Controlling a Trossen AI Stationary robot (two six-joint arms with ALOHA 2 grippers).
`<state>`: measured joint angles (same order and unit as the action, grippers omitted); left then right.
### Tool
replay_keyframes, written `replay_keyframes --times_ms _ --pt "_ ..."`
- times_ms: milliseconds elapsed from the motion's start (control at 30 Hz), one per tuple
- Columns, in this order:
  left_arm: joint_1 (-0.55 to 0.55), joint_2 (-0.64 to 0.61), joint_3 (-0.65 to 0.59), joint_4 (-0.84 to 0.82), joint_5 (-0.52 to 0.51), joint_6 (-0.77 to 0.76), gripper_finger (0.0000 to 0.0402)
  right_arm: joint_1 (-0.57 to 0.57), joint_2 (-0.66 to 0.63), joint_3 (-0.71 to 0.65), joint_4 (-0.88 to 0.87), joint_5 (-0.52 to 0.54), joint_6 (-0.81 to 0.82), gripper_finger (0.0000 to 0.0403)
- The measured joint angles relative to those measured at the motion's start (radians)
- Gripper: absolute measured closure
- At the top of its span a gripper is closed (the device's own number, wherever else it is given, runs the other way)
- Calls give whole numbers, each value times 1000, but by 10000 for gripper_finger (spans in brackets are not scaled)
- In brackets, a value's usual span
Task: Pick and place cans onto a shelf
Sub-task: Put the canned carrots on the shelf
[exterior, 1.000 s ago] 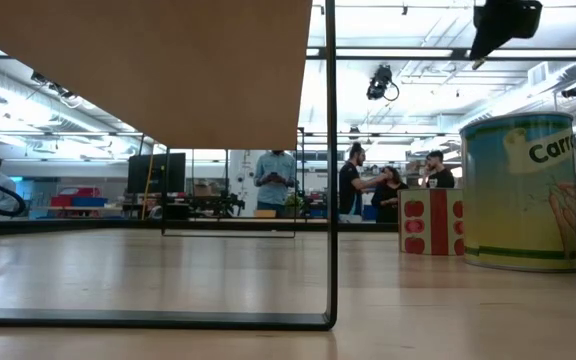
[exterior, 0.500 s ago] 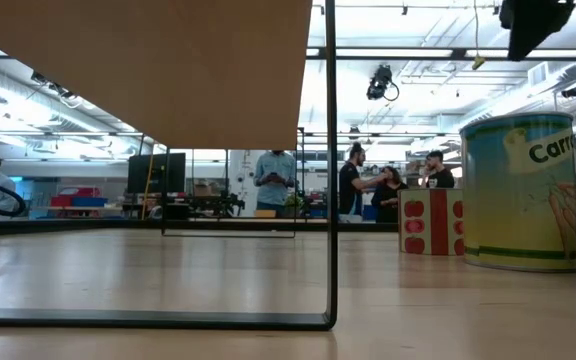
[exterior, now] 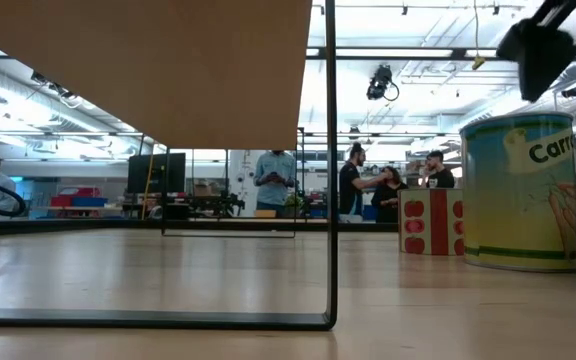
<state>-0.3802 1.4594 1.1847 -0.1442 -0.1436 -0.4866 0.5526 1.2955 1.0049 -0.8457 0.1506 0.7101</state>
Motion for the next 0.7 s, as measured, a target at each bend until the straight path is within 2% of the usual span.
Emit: replay_keyframes --times_ms 200,533,700 --pt "8 -24 0 12 -2 -8 281 5 53 -33 19 5 -26 54" --pt "11 -70 0 93 -17 0 281 -23 232 -36 63 8 -61 54" --pt "12 -69 0 54 -16 1 281 -63 283 -36 159 9 -66 54"
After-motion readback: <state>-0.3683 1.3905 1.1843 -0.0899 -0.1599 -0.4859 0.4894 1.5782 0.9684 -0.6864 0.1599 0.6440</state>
